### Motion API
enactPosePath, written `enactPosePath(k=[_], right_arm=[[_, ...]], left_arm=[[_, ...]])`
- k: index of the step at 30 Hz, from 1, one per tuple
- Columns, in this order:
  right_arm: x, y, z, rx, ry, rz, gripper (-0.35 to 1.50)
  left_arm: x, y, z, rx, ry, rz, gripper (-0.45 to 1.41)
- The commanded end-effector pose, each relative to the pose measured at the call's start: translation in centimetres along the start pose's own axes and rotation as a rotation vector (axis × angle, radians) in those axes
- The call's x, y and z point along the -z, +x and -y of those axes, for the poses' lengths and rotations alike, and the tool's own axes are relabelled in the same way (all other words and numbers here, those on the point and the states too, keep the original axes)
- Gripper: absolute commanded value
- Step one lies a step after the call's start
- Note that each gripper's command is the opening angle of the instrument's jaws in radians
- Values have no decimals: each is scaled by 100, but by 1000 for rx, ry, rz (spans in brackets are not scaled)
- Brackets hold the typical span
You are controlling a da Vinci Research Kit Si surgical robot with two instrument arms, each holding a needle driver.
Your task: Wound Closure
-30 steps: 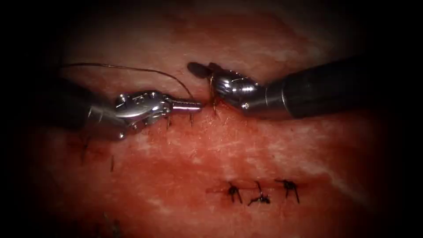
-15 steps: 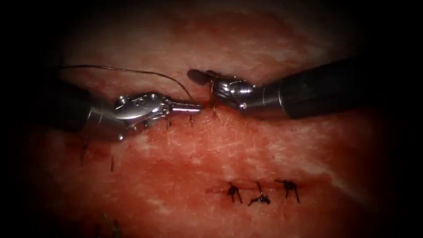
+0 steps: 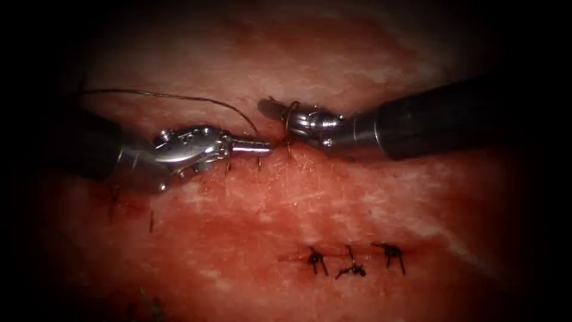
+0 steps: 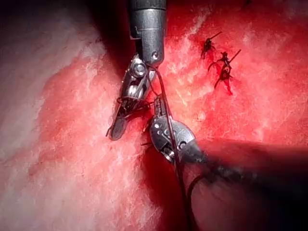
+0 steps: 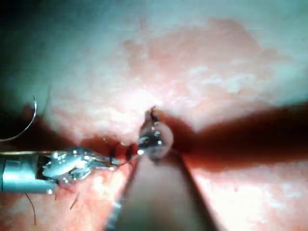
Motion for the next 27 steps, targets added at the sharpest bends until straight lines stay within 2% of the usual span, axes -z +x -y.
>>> enactPosePath(k=[1,6,12,17,22,24,27], right_arm=[[-1,-4,1,1,3,-4,-35],[34,18,9,103,20,-104,-35],[66,24,24,145,45,-142,-35],[83,9,35,176,63,-147,-35],[97,-19,37,223,85,-135,-35],[99,-22,37,231,87,-134,-35],[107,-36,38,248,97,-130,-35]], left_arm=[[-4,-9,-1,2,-2,1,-45],[-2,-9,-1,2,-4,2,-45],[5,-8,4,8,-11,4,-45],[17,1,21,19,15,-3,-45],[35,36,56,43,53,-15,-45],[37,42,62,47,60,-14,-45],[37,64,91,58,85,-7,-45]])
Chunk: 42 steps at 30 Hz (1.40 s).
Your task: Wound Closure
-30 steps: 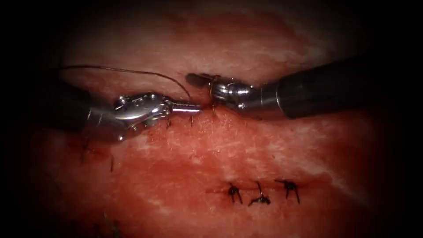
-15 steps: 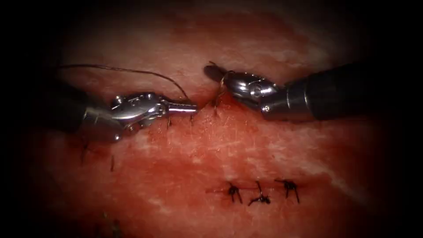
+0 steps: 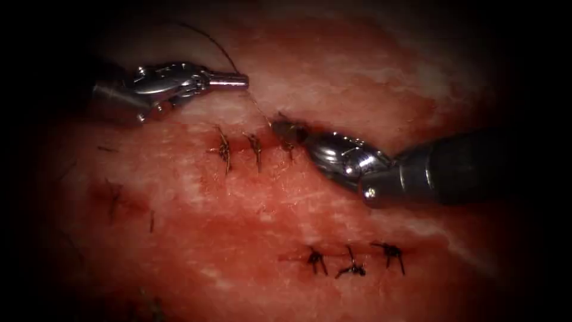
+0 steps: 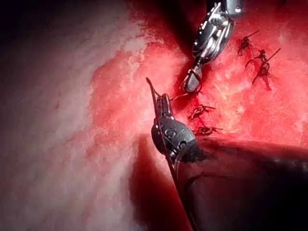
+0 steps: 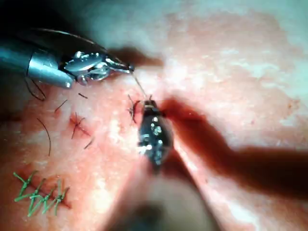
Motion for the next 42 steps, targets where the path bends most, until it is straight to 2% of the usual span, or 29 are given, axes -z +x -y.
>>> enactPosePath(k=[1,3,10,18,21,27,32,34,35,36,38,39,42], right_arm=[[0,-17,3,9,12,4,-35],[0,-20,3,12,15,8,-35],[1,-51,-2,82,69,65,-35],[26,-65,11,227,110,78,-35],[37,-71,11,273,90,68,-35],[43,-69,0,379,114,-33,-35],[49,-75,-4,432,111,-74,-35],[47,-75,-6,468,125,-130,-35],[47,-75,-6,468,125,-130,-35],[44,-74,-7,475,131,-163,-35],[44,-74,-8,481,135,-169,-35],[43,-74,-9,487,142,-174,-35],[43,-80,-9,510,153,-180,-35]], left_arm=[[-9,-3,12,3,10,3,-45],[-11,-1,20,3,15,4,-45],[-23,8,62,-7,35,-2,-45],[-23,11,105,-24,70,0,-45],[-21,5,118,-31,90,14,-45],[-24,-10,141,-21,113,23,-45],[-23,-11,155,-24,134,29,-45],[-23,-8,160,-24,149,25,-45],[-23,-8,160,-24,149,25,-45],[-22,-1,161,-11,177,24,-45],[-21,4,161,-19,190,21,-45],[-17,20,161,-20,215,15,-45],[-13,38,160,-58,238,-15,-45]])
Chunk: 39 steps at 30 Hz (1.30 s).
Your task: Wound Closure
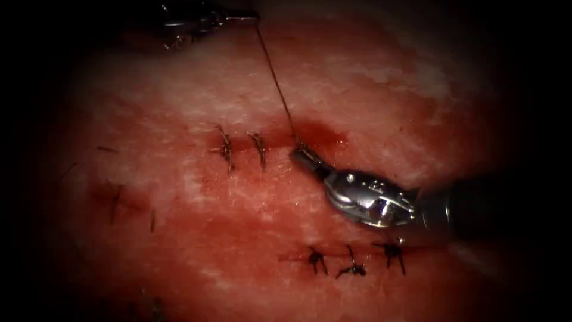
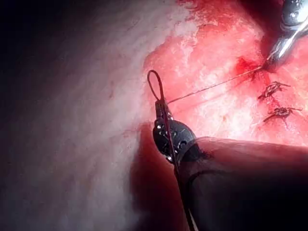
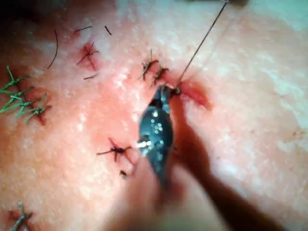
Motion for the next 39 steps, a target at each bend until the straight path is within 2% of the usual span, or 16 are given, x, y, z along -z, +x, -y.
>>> enactPosePath(k=[1,5,18,30,39], right_arm=[[0,-12,9,14,13,-2,-35],[3,-16,15,41,33,-13,-35],[12,-14,22,152,78,-87,-35],[17,-17,28,188,168,-110,-35],[28,-19,31,192,184,-111,-35]], left_arm=[[-4,-3,0,-18,-4,-12,-45],[0,12,7,-143,15,-46,-45],[11,22,22,-313,115,-32,-45],[12,17,38,-348,170,-5,-45],[14,20,45,-349,182,1,-45]])
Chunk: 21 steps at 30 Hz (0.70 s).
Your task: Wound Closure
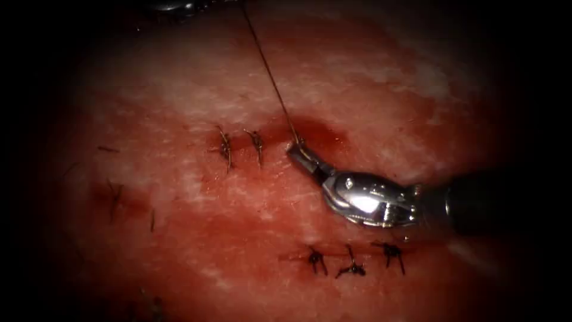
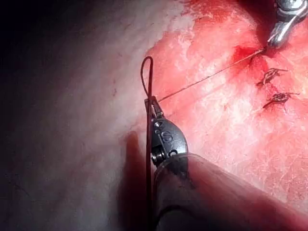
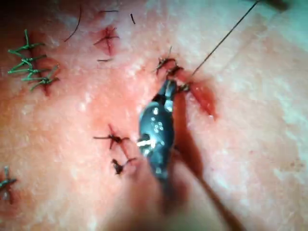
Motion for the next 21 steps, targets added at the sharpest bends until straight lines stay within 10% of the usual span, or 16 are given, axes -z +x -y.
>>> enactPosePath(k=[1,15,21], right_arm=[[1,-7,12,-2,5,-1,-35],[-1,-16,14,12,10,39,-35],[-6,-11,10,-41,-29,25,108]], left_arm=[[-5,-5,-2,2,2,1,-45],[-4,-2,-1,-18,12,6,-45],[-1,-5,-14,-16,-9,3,-45]])
